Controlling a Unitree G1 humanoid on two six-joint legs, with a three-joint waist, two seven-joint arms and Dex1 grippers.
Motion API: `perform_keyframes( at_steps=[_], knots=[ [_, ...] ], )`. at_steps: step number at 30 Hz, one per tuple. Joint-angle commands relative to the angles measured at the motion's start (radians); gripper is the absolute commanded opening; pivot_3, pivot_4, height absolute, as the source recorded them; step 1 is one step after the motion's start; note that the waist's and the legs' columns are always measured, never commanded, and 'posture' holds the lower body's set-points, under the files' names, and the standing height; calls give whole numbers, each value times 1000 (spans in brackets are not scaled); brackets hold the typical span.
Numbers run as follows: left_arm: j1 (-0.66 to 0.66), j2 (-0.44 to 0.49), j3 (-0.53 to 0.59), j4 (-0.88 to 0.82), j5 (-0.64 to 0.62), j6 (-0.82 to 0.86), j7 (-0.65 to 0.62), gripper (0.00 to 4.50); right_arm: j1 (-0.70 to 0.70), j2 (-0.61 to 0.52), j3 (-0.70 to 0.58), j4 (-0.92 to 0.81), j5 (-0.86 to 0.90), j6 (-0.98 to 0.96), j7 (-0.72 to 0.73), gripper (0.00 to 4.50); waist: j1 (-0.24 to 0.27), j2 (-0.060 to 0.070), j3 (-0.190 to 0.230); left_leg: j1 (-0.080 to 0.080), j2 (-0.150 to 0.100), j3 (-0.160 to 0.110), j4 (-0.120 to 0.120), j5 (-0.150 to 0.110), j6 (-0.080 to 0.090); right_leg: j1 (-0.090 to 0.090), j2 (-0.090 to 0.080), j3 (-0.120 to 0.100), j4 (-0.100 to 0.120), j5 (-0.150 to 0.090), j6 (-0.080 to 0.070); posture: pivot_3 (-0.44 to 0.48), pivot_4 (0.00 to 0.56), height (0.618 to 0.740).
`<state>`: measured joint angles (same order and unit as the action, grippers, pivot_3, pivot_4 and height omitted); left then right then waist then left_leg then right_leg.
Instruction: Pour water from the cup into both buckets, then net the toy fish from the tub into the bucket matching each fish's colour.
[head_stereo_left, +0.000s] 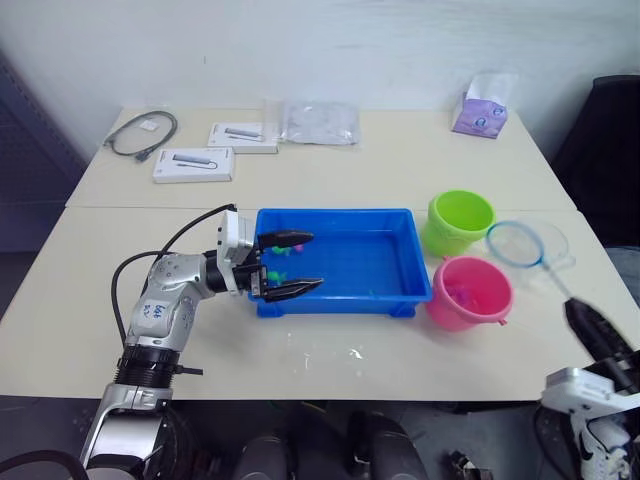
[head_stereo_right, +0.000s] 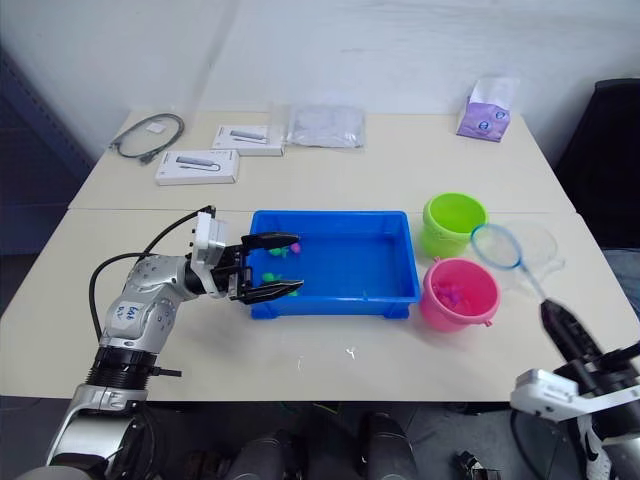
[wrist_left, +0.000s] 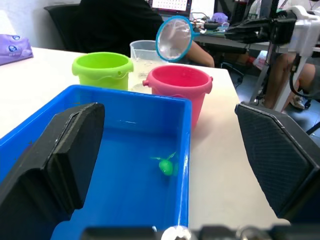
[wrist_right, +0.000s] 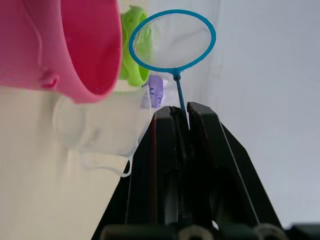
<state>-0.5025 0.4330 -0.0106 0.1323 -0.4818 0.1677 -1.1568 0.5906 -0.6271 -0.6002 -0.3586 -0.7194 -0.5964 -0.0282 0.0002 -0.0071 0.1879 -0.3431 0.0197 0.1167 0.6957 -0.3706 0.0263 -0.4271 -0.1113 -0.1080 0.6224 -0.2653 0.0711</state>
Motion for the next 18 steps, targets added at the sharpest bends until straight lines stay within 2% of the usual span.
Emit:
perform_keyframes(
  at_steps=[1,3,7,10,14,18],
  knots=[
    [-5,-6,9,-22,-4,-10,6,4486,8,-19,-12,-24,36,1,36,0,-2,-1,0,0,0,0,0,0,0,0,0,0,0,0,0,0,150,740],
    [3,-2,10,-35,-6,-6,8,4486,10,-16,-38,-29,49,-14,23,0,-2,-1,0,0,0,0,0,0,0,0,0,0,0,0,0,0,150,740],
    [10,2,20,-42,-11,-1,20,4486,-27,-33,-83,-52,186,29,79,0,-2,-1,0,1,0,0,0,0,0,0,0,0,0,0,0,0,150,740],
    [26,21,32,-40,-12,-3,11,4486,-59,-48,25,-90,466,96,223,0,-4,-2,0,2,1,0,-1,0,0,1,0,0,0,0,0,0,150,740],
    [69,82,101,-37,-19,-12,23,4486,-175,-62,261,-233,951,416,434,0,-14,-2,0,3,3,0,-2,0,0,1,2,0,0,-1,-1,0,150,740],
    [120,144,180,-25,-21,-24,39,4486,-307,-61,393,-276,1103,621,509,0,-6,-3,0,3,3,-1,-2,0,0,1,1,-2,1,-1,-2,0,150,740]
  ],
)
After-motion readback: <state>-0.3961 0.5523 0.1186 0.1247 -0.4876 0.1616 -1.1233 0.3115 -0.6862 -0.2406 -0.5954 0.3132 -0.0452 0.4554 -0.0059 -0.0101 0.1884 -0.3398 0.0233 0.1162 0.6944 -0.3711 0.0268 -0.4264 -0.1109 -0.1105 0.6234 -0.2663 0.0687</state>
